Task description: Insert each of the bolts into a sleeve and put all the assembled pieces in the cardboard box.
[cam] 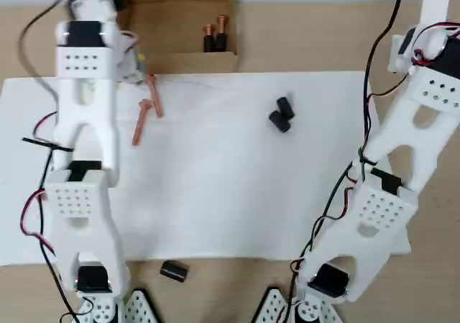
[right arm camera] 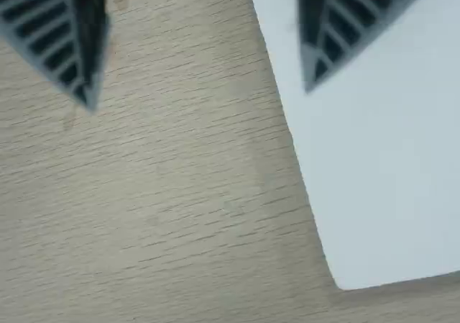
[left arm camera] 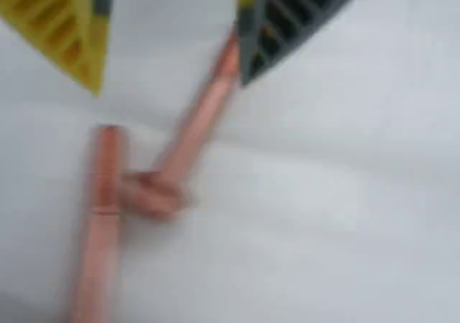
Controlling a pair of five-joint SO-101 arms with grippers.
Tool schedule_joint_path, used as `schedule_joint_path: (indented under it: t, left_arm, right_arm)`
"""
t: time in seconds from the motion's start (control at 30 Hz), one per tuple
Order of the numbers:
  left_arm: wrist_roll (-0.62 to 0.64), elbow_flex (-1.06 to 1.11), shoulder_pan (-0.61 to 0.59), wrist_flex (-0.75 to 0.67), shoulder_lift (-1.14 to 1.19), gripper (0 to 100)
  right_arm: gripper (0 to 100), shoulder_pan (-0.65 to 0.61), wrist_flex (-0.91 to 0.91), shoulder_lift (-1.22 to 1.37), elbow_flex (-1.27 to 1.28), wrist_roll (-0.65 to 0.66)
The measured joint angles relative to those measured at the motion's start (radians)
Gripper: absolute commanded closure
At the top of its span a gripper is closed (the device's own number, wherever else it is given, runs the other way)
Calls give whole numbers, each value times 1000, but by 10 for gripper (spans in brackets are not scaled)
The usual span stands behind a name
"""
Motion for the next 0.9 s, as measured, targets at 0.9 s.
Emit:
schedule_joint_path:
  t: [0.9]
  left_arm:
    - [437,516,-247,5,-542,911]
  right_arm:
    - [774,-40,0,0,80,20]
